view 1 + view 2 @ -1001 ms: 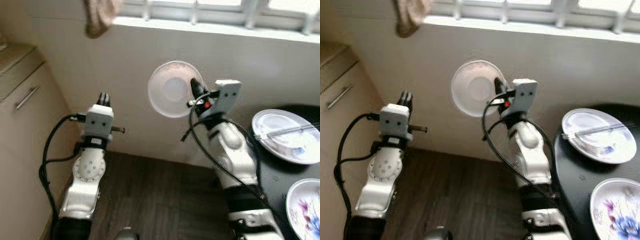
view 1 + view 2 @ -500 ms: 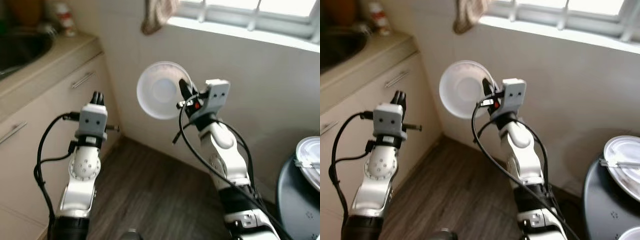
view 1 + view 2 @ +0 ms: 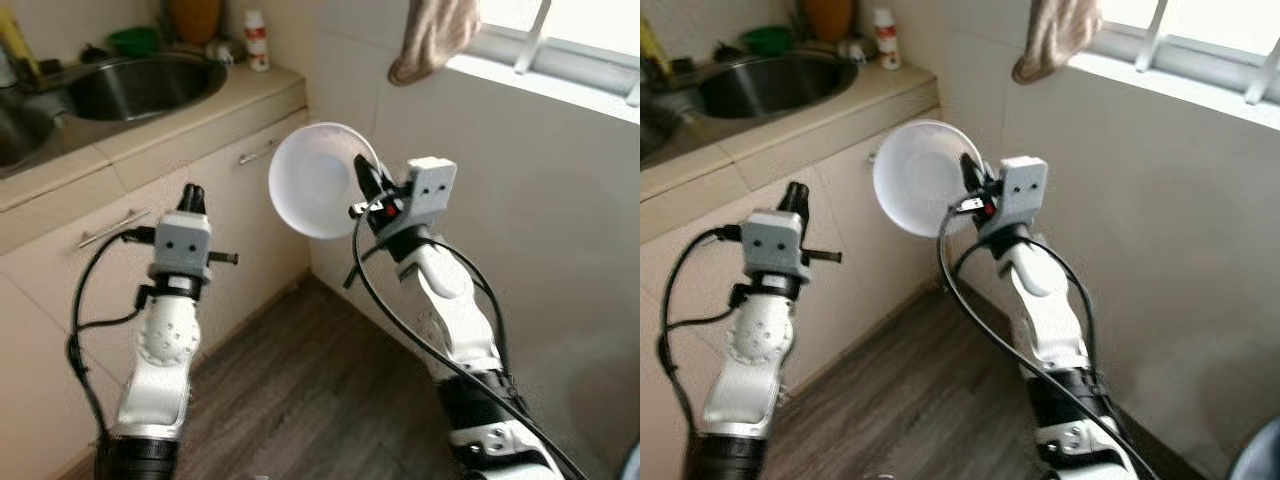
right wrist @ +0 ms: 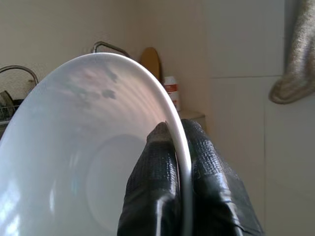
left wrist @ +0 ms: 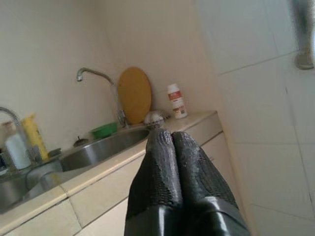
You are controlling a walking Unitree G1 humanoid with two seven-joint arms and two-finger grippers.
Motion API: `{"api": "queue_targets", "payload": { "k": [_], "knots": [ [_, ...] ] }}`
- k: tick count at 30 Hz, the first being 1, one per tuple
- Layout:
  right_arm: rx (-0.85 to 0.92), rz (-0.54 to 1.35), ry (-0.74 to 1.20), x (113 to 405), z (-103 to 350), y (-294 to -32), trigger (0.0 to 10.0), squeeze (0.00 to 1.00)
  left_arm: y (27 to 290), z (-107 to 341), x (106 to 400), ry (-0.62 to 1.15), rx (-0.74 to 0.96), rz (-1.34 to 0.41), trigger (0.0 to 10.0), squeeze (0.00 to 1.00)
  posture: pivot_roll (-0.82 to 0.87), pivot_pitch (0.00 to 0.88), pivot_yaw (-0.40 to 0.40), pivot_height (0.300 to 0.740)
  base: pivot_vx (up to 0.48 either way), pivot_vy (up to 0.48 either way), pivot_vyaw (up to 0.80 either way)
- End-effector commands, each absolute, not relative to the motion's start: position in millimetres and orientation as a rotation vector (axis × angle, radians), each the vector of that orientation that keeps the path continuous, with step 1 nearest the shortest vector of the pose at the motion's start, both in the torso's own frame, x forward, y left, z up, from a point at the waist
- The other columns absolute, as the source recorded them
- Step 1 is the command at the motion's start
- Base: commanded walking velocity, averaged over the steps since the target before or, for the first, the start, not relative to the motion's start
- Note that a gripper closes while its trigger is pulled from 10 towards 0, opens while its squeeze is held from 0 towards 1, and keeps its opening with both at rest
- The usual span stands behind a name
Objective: Kitchen organization
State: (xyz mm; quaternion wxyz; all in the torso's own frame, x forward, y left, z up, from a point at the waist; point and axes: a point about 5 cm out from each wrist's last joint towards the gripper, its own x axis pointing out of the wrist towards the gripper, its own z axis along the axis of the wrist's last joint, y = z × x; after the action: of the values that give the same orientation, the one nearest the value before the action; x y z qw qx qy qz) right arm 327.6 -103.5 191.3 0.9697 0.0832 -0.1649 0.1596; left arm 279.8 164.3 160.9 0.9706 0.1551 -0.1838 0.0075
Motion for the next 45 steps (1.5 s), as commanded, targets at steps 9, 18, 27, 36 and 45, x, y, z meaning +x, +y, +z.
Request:
{"api": "queue_targets", "payload": {
  "k": [9, 18, 27, 36, 45],
  "knots": [
    [0.175, 0.347, -0.357, 328.1, 197.1, -92.9, 0.0, 0.00, 169.9, 163.8, 280.5, -0.376, 0.321, 0.027, 10.0, 0.00, -0.01, 0.000, -0.035, 0.740, 0.279, 0.000, 0.80],
    [0.172, 0.342, -0.356, 328.0, 196.3, -92.9, 0.0, 0.00, 170.1, 163.7, 280.9, -0.375, 0.320, 0.025, 10.0, 0.00, -0.01, 0.000, -0.035, 0.740, 0.279, 0.000, 0.80],
    [0.157, 0.340, -0.363, 328.7, 197.5, -93.8, 0.0, 0.00, 170.1, 164.4, 281.7, -0.376, 0.320, 0.026, 10.0, 0.00, -0.01, 0.000, -0.034, 0.740, 0.280, 0.000, 0.80],
    [0.179, 0.311, -0.363, 330.6, 198.3, -97.1, 0.0, 0.00, 170.1, 164.8, 282.3, -0.376, 0.320, 0.023, 10.0, 0.00, -0.02, 0.000, -0.033, 0.740, 0.280, 0.000, 0.53],
    [0.184, 0.297, -0.362, 331.7, 198.5, -98.5, 0.0, 0.00, 169.1, 164.7, 282.3, -0.376, 0.319, 0.019, 10.0, 0.00, -0.01, 0.000, -0.032, 0.740, 0.280, 0.000, 0.00]
  ]
}}
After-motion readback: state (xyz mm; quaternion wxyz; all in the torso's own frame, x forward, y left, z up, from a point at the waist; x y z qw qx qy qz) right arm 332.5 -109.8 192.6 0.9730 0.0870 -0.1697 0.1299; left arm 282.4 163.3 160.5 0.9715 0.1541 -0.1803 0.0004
